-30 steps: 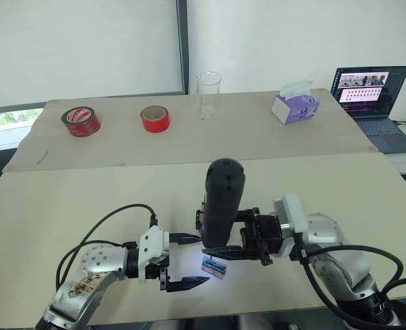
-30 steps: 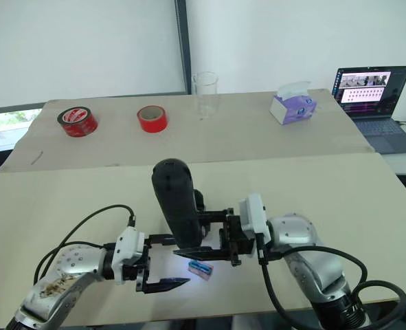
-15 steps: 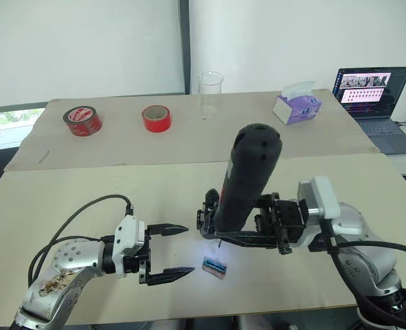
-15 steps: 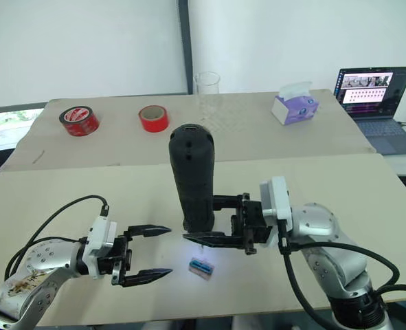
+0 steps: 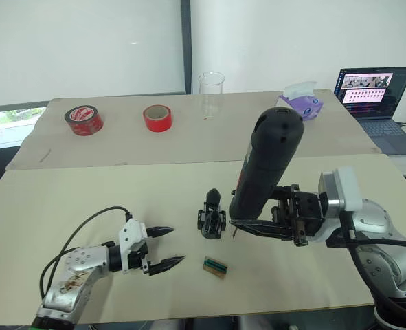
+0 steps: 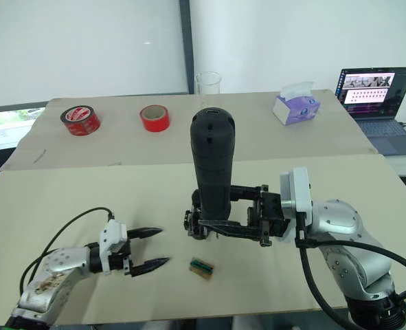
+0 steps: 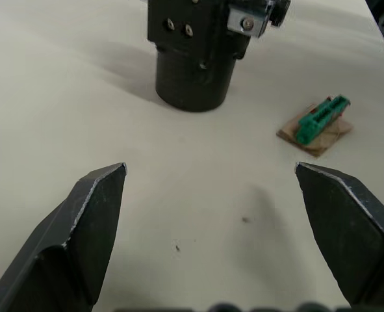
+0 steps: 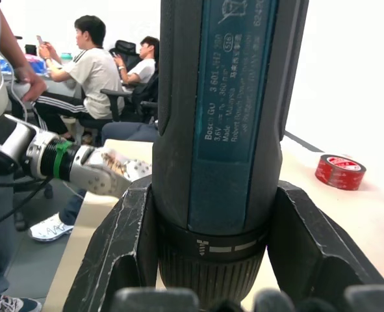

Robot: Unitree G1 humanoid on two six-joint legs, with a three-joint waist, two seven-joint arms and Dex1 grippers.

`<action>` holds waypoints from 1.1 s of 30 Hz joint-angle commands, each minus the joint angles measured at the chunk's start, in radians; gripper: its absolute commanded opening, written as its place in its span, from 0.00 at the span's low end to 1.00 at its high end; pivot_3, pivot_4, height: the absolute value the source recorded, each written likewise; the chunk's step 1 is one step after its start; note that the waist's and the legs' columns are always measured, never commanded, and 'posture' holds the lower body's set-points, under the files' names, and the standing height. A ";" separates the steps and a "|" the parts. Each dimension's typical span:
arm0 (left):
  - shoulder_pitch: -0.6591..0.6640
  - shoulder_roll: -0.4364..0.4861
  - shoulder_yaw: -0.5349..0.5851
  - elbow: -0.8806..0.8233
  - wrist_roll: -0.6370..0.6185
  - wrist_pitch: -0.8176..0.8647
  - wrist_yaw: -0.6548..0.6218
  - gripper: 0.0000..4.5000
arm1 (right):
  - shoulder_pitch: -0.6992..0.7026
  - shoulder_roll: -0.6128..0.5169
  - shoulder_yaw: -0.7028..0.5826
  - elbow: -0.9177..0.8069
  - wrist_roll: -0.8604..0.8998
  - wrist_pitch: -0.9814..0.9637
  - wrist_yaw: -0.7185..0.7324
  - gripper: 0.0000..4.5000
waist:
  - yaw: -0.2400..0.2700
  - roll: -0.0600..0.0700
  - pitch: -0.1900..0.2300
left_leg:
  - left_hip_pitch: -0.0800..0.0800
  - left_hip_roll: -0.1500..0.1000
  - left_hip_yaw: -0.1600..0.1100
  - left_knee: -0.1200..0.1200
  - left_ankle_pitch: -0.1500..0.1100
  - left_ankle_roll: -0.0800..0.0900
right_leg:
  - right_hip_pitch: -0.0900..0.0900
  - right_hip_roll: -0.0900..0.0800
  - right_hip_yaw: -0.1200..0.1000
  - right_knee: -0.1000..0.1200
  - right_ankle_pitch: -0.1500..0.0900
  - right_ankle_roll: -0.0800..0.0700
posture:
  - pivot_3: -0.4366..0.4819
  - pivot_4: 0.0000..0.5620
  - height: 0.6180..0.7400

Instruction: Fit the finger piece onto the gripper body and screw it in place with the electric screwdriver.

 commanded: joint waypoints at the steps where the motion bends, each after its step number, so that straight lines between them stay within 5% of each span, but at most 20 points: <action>1: -0.039 -0.045 -0.041 0.036 0.056 -0.046 0.033 0.97 | -0.014 -0.013 -0.041 -0.033 0.011 -0.014 -0.006 0.43 | 0.000 0.000 0.000 | 0.000 0.000 0.000 0.000 0.000 0.000 | 0.000 0.000 0.000 0.000 0.000 0.000 | 0.48 0.27 1.00; 9: -0.098 -0.148 -0.102 0.083 0.112 -0.073 0.087 0.97 | -0.006 -0.044 -0.051 -0.021 -0.006 -0.018 0.003 0.43 | 0.004 0.000 0.000 | 0.000 0.000 0.000 0.002 0.000 0.000 | 0.000 0.000 0.000 0.001 0.000 0.000 | 0.48 0.27 1.00; 33: -0.180 -0.243 -0.146 0.172 0.155 -0.075 0.132 0.97 | 0.003 -0.037 -0.038 -0.024 -0.035 -0.019 -0.008 0.43 | 0.008 0.000 0.000 | -0.001 0.000 0.000 0.004 0.000 0.000 | 0.001 0.000 0.000 0.001 0.000 0.000 | 0.48 0.27 1.00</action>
